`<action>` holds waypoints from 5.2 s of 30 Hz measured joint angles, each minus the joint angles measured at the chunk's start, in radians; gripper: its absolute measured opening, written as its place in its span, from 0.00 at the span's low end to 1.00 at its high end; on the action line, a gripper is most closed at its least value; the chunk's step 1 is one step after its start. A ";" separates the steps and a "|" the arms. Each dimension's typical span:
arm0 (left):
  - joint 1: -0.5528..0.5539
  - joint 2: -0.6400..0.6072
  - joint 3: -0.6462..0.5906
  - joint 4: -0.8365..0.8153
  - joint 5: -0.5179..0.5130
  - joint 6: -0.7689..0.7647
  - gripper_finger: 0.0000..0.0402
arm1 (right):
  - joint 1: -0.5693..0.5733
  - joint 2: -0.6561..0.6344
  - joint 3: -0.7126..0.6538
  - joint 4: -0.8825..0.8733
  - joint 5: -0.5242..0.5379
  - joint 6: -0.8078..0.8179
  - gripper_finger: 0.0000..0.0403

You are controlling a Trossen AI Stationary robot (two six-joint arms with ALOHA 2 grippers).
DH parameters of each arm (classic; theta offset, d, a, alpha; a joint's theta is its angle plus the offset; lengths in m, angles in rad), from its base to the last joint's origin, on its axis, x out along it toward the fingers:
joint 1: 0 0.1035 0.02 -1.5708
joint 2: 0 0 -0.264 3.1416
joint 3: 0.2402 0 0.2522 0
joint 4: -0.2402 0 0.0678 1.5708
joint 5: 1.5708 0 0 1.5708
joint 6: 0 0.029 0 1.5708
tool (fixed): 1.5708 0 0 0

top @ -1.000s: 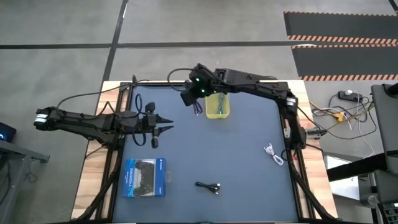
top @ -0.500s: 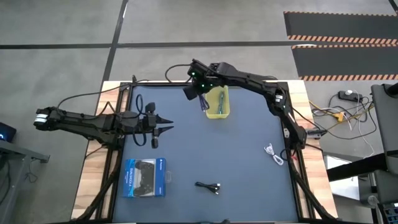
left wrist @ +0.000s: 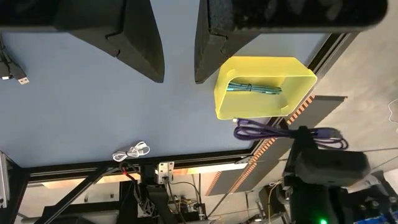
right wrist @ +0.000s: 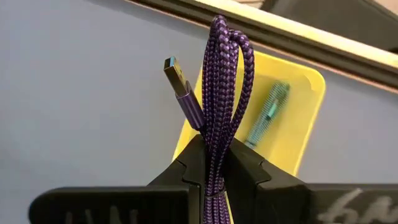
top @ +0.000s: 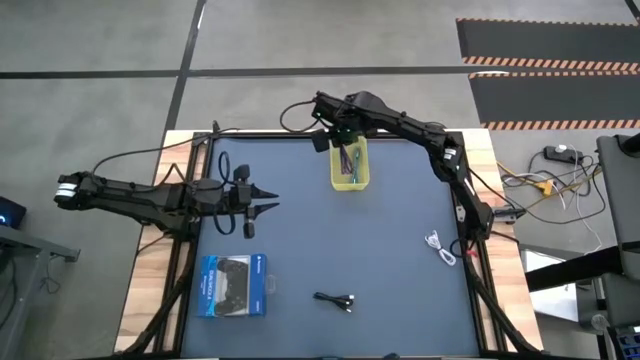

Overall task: Pick and place USB-C Cables
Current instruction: Put the purple charger cable into the yellow bin

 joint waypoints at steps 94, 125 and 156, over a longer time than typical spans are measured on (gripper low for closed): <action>0.000 0.000 0.000 0.001 -0.057 0.035 0.18 | -0.126 0.005 -0.369 0.303 -0.159 0.222 0.07; 0.000 0.000 0.000 0.001 -0.057 0.035 0.18 | -0.153 0.004 -0.515 0.448 -0.196 0.224 0.07; 0.000 0.000 0.000 0.001 -0.057 0.035 0.18 | -0.153 0.043 -0.522 0.488 -0.201 0.197 0.23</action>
